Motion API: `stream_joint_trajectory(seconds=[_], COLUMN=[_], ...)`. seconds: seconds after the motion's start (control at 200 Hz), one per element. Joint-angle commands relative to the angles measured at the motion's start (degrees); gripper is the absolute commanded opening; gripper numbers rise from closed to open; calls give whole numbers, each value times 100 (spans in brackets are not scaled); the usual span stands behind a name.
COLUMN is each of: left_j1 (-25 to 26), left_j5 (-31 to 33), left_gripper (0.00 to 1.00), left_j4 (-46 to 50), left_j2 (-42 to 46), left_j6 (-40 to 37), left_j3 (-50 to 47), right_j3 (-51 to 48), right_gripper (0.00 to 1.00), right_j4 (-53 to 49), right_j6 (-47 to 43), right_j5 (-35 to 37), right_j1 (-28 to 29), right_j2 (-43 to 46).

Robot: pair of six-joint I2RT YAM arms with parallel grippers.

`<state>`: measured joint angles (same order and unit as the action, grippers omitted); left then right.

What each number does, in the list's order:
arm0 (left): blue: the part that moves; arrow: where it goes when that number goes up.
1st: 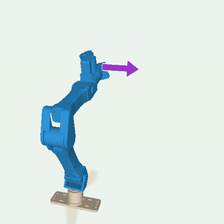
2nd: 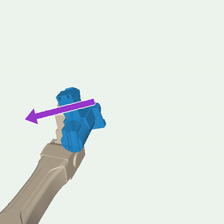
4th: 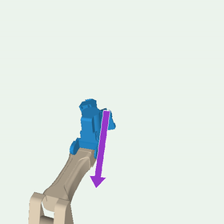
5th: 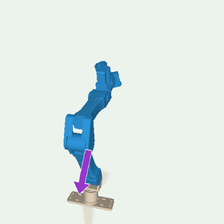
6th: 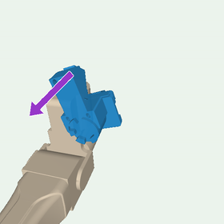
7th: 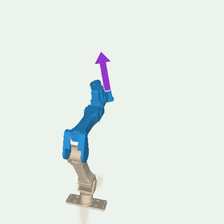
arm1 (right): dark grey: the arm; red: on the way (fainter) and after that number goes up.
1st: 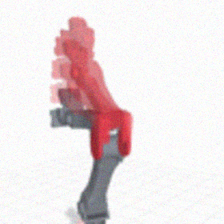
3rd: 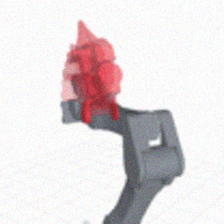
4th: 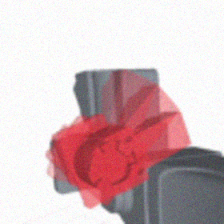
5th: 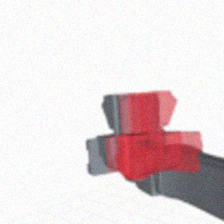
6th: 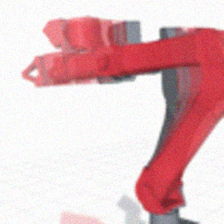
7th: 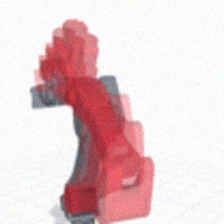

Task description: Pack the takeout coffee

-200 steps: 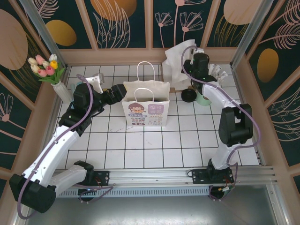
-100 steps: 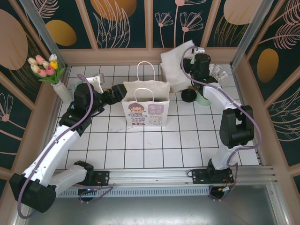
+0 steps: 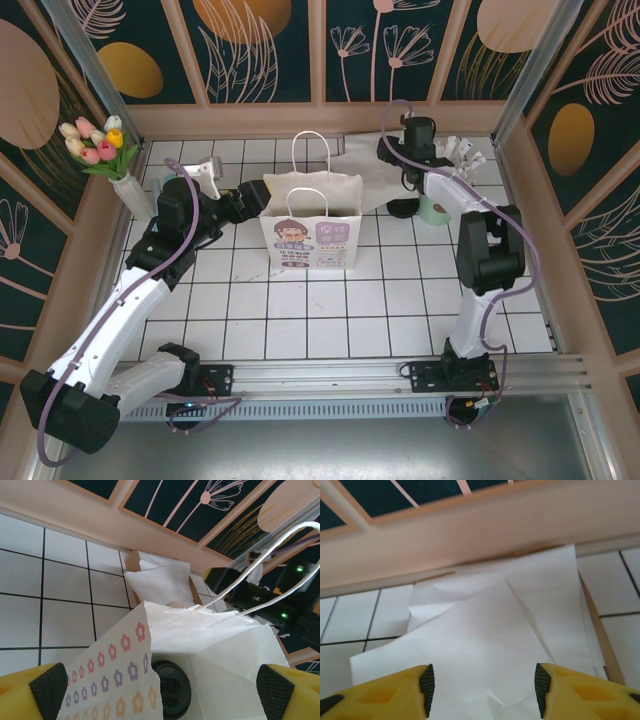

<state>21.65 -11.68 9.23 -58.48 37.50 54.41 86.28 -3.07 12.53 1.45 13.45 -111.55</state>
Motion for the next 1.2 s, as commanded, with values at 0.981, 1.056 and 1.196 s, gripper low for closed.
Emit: stream_joint_trajectory(seconds=[0.981,1.056,1.196], left_j1=[-29,-29,-29], left_j5=[158,166,200], left_gripper=[99,99,98], left_j4=[59,77,157], left_j2=[188,204,222], left_j6=[-128,-128,-128], left_j3=[-246,-245,-221], right_j3=[-3008,-3055,-3075], right_gripper=[99,98,97], right_j4=[2205,2675,3134], right_j6=[5215,5356,5602], right_j5=[-448,-630,-629], right_j1=[762,728,737], right_j2=[948,754,500])
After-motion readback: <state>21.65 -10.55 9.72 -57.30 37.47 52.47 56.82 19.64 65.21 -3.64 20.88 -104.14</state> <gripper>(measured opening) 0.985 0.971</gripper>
